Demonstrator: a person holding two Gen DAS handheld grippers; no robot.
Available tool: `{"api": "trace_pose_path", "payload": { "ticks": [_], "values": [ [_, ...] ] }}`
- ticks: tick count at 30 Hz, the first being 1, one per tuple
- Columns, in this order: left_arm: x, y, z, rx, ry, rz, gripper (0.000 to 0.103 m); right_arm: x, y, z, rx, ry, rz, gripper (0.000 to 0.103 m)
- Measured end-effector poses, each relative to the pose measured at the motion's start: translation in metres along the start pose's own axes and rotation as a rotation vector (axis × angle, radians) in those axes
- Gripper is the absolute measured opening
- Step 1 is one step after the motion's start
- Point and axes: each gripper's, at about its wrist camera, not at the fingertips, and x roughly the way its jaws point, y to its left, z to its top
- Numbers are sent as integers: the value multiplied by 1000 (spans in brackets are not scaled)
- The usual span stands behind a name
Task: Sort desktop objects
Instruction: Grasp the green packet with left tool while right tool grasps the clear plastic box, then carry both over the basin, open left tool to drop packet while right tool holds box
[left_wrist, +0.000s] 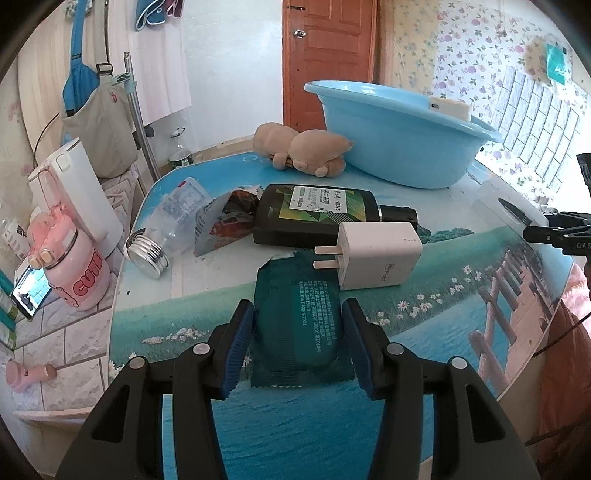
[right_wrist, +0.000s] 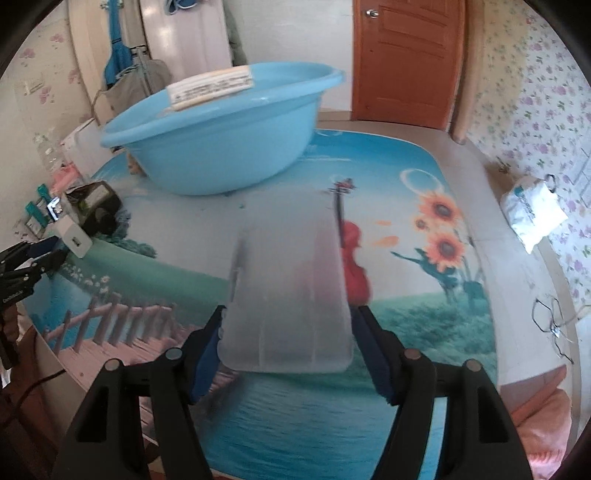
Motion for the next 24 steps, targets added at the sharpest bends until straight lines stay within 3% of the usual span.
{"api": "trace_pose_path", "payload": {
  "ticks": [10,14,15,17,24],
  "values": [
    [5,2,4,-4,-20,0,51,13,10,11,25,-12,-48,86],
    [4,2,4,-3,-24,-5,45,18,13,14,23,-19,-65,86],
    [4,3,4,-7,-24,-5,45,17,13,15,22,-21,-61,84],
    [2,4,4,-14,-27,-3,45,15,12,17,27,-30,-56,61],
    [-12,8,7,-43,-53,-2,45,3,8,15,60,-55,-25,61]
  ]
}}
